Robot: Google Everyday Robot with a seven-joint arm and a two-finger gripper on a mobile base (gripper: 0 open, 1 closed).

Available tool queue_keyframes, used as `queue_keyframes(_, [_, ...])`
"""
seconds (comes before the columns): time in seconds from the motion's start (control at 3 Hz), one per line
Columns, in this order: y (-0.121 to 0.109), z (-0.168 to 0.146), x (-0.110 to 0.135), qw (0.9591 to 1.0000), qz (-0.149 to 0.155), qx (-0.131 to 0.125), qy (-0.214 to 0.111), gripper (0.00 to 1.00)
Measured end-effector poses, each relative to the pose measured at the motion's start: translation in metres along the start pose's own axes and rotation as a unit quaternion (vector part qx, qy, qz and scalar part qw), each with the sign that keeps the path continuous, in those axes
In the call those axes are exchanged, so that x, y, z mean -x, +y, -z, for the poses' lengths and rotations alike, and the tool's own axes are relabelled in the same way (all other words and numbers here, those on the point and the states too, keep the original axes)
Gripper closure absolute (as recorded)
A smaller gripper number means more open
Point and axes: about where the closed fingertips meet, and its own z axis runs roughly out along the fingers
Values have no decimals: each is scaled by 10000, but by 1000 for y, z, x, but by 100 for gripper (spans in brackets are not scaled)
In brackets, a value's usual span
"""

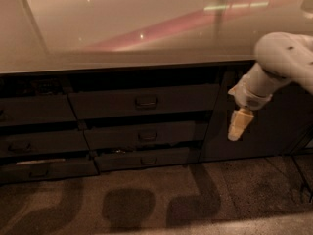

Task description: Open top drawer

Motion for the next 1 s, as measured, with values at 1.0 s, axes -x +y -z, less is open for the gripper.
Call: queue_keyframes(1.0, [-7, -23, 33, 9990, 243, 174, 335, 0])
